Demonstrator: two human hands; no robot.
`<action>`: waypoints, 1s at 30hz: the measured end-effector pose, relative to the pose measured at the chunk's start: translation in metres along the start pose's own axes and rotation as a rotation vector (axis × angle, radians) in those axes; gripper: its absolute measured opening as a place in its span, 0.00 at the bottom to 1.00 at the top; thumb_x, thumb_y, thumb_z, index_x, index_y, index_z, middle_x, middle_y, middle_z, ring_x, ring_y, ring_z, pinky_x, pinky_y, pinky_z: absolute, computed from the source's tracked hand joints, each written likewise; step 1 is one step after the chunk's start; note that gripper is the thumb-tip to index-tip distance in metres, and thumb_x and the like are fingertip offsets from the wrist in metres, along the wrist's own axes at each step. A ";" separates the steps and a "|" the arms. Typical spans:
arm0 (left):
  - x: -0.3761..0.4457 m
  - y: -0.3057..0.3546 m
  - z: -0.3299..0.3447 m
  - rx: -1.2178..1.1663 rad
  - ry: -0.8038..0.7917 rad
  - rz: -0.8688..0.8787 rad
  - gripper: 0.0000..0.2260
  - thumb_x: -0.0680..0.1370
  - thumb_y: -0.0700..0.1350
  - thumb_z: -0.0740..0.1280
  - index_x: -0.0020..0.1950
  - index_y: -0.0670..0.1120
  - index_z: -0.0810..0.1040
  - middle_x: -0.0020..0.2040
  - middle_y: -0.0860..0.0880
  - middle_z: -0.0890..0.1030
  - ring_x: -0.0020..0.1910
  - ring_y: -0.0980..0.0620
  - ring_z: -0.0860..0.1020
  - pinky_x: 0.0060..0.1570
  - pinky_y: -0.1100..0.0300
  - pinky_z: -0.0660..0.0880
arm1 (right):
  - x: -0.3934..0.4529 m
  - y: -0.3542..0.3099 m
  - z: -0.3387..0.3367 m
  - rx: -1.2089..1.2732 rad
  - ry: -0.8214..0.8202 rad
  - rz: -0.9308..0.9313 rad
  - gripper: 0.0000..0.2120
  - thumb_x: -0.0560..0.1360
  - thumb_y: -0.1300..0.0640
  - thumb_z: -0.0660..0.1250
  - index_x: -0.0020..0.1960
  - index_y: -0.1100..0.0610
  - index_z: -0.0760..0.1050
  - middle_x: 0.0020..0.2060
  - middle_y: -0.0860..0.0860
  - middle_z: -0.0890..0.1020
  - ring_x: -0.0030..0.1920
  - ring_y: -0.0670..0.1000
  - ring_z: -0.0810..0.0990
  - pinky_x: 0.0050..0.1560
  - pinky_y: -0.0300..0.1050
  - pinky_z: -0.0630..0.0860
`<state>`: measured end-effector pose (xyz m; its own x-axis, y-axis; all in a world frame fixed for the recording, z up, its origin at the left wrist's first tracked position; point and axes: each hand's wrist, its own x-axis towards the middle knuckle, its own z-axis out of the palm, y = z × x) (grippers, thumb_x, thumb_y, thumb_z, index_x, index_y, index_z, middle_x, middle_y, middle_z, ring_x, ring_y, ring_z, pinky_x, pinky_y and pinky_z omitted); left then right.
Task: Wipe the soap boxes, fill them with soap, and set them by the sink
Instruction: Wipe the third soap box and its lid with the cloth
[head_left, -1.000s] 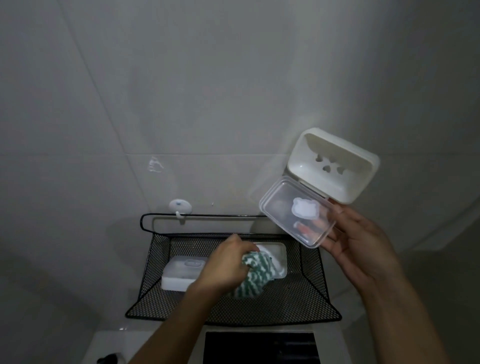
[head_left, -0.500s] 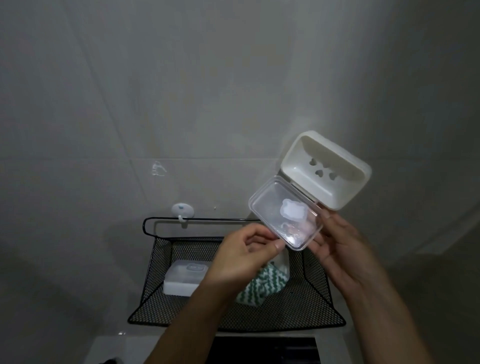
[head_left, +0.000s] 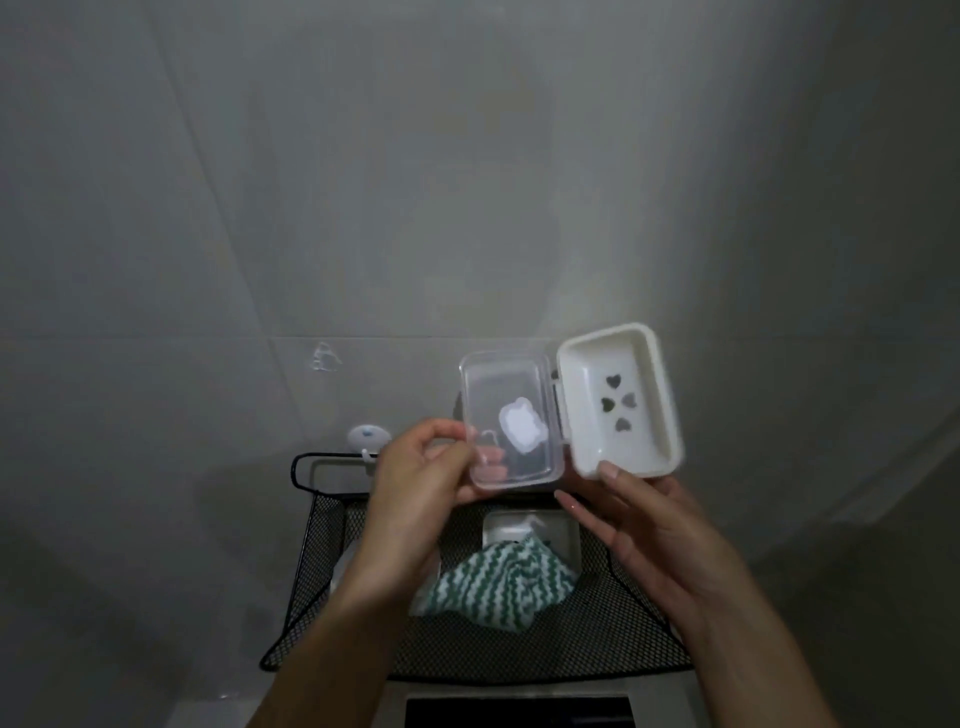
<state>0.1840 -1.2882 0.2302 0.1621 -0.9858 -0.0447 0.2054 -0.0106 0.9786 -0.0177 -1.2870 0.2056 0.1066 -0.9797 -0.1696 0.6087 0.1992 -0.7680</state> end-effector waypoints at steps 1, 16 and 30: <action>0.002 0.004 -0.006 0.053 0.030 0.032 0.06 0.75 0.32 0.66 0.51 0.37 0.78 0.40 0.42 0.86 0.39 0.44 0.85 0.35 0.57 0.81 | -0.001 -0.001 -0.002 -0.016 0.006 -0.015 0.27 0.67 0.64 0.73 0.66 0.60 0.75 0.59 0.61 0.83 0.58 0.60 0.84 0.56 0.56 0.82; 0.020 0.044 -0.056 0.296 0.025 0.310 0.07 0.78 0.39 0.69 0.50 0.48 0.85 0.36 0.49 0.85 0.36 0.56 0.80 0.38 0.67 0.77 | 0.002 0.008 0.020 -0.248 0.044 0.088 0.17 0.70 0.60 0.70 0.59 0.60 0.82 0.51 0.58 0.86 0.47 0.54 0.85 0.38 0.51 0.85; -0.020 0.019 -0.097 0.137 0.033 0.284 0.21 0.78 0.39 0.69 0.67 0.58 0.72 0.50 0.47 0.84 0.48 0.51 0.84 0.44 0.63 0.79 | 0.002 0.034 0.070 -0.090 -0.094 -0.050 0.21 0.70 0.65 0.70 0.62 0.55 0.81 0.55 0.65 0.82 0.50 0.61 0.85 0.42 0.52 0.83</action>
<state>0.2781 -1.2521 0.2307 0.2265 -0.9465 0.2300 0.0157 0.2396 0.9707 0.0580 -1.2836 0.2219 0.1535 -0.9853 -0.0747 0.5426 0.1473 -0.8270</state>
